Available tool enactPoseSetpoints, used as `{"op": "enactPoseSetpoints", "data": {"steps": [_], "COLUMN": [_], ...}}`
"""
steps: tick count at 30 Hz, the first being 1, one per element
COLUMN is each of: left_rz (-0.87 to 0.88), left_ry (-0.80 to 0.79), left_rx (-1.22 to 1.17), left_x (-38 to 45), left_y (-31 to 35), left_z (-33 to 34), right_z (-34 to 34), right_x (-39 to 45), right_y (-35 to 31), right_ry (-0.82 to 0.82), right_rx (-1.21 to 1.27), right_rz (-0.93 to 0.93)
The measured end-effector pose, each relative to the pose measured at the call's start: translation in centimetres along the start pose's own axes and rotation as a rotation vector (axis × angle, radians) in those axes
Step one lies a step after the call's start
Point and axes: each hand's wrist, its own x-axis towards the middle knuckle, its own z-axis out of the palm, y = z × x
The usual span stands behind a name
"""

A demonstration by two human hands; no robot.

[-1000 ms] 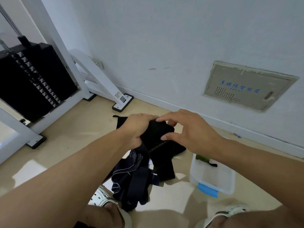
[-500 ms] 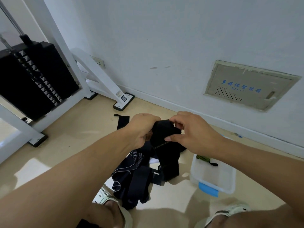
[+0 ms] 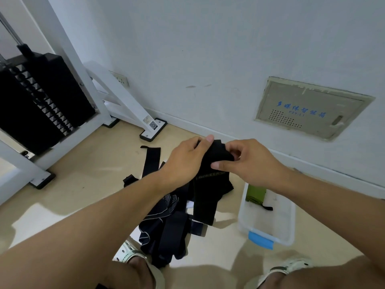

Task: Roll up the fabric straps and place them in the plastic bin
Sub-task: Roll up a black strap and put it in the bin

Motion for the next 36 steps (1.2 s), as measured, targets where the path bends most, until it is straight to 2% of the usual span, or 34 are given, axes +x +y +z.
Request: {"op": "enactPoseSetpoints", "data": {"steps": [7,10,14,18,21,24,28,33,36], "left_rz": [-0.320,-0.383,-0.344,-0.284,-0.044,0.097,0.085,0.003,-0.036], "left_ry": [-0.029,-0.069,-0.116,-0.136,-0.080,-0.181,-0.160,-0.140,-0.122], "left_rx": [-0.317,-0.408,-0.365,-0.157,-0.017,0.030,0.005,-0.118,-0.181], "left_x": [0.9,1.0,0.9,0.4,0.1,-0.2,0.4,0.8,0.8], "left_y": [-0.3,-0.1,-0.3,-0.5,-0.6,-0.7,-0.9,-0.8,-0.8], "left_z": [0.5,0.5,0.3,0.6,-0.1,-0.7,-0.7,-0.7,-0.6], "right_z": [0.6,0.7,0.6,0.6,0.2,-0.4,0.0,0.8,1.5], "right_x": [-0.3,-0.5,-0.6,-0.1,0.3,0.7,0.7,0.4,0.2], "right_y": [0.1,0.1,0.0,0.4,0.8,1.1,1.3,1.4,1.4], "right_ry": [0.129,0.141,0.154,0.108,0.110,0.091,0.072,-0.041,-0.047], "right_rx": [-0.116,-0.099,-0.166,-0.217,-0.066,0.040,0.089,0.015,-0.032], "right_rz": [-0.056,-0.201,-0.270,-0.225,-0.133,-0.080,-0.083,-0.099,-0.145]}}
